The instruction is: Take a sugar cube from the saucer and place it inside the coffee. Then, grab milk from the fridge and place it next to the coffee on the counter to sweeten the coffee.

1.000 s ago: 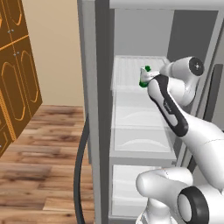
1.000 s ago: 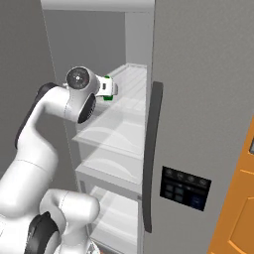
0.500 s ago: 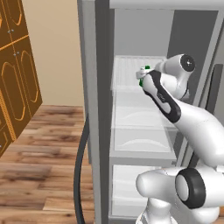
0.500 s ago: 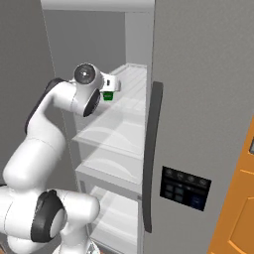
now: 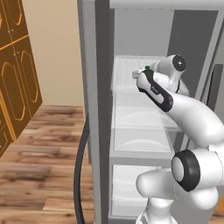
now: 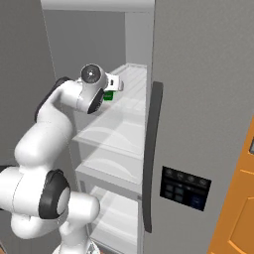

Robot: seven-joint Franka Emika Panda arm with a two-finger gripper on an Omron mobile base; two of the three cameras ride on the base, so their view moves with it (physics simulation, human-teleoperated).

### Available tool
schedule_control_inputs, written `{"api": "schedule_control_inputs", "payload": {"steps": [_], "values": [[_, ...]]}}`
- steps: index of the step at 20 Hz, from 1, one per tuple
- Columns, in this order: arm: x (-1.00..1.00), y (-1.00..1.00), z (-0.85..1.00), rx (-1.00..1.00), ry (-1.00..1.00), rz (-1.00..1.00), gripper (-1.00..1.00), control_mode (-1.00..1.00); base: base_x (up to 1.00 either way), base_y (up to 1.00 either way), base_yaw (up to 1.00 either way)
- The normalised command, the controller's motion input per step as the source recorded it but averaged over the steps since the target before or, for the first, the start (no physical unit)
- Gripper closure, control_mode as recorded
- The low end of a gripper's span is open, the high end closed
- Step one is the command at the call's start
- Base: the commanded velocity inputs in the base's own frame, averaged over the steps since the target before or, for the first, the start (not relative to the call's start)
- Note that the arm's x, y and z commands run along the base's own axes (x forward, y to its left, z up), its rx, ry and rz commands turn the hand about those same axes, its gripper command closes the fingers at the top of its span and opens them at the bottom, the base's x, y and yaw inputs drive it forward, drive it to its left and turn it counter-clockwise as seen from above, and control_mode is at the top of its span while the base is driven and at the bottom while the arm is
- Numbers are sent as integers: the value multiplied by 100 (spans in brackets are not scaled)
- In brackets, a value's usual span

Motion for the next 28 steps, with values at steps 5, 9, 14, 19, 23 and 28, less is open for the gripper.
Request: {"api": "schedule_control_inputs", "payload": {"steps": [5,9,14,19,23,28], "values": [[41,0,-5,0,0,0,-100,-100,0,0,0],[38,0,-7,0,0,0,-100,-100,0,0,0],[20,0,-10,0,0,0,100,-100,0,0,0],[1,0,-12,0,0,0,100,-100,0,0,0],[-69,-23,0,0,-2,0,100,-100,0,0,0],[-100,-35,22,0,0,1,100,-100,0,0,0]]}}
